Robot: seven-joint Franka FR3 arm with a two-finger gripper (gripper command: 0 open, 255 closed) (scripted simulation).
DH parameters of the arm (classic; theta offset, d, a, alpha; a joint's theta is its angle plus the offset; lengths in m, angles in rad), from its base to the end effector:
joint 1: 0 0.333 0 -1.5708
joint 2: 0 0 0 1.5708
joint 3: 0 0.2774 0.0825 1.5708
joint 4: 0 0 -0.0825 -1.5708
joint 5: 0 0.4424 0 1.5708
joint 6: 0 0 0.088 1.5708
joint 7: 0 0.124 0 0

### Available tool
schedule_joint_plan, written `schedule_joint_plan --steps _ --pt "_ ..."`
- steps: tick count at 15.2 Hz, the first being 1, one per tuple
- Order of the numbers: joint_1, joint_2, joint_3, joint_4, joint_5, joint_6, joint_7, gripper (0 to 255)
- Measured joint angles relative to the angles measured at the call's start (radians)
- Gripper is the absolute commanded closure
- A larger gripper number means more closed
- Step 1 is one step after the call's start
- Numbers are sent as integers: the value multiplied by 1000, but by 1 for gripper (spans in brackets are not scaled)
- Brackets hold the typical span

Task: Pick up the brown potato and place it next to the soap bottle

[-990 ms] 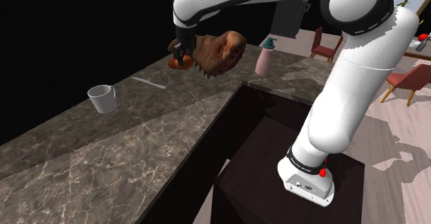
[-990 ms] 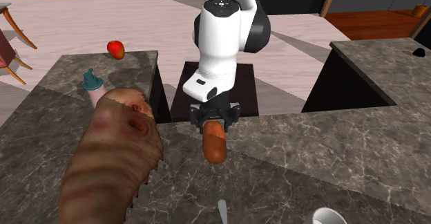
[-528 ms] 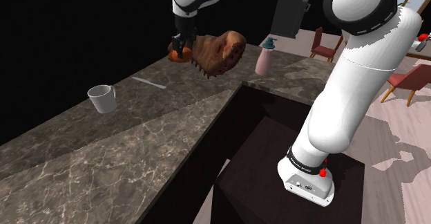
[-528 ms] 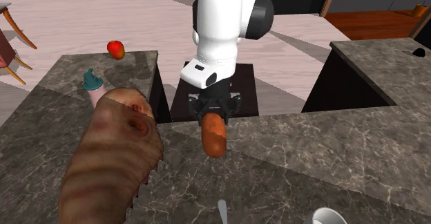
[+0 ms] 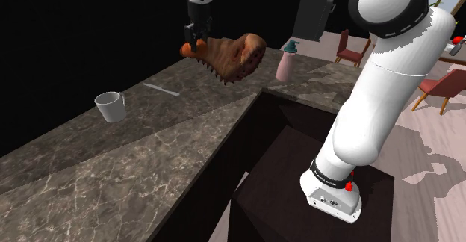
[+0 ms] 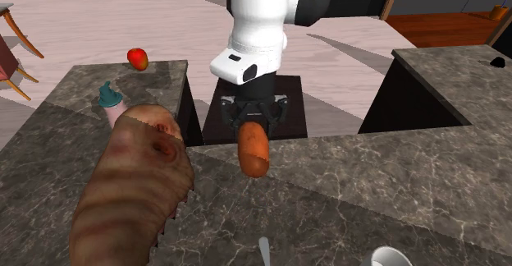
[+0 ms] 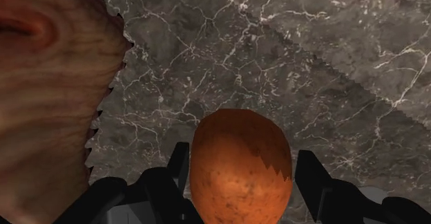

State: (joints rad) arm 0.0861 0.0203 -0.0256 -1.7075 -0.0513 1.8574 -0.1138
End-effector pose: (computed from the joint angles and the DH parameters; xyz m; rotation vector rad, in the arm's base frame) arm 0.6404 0.0341 0.5095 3.0680 0.2856 0.1978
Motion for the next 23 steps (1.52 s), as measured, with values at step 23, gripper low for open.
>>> schedule_joint_plan --steps 23 --pt "-76 -252 -91 -109 -4 -135 -171 255"
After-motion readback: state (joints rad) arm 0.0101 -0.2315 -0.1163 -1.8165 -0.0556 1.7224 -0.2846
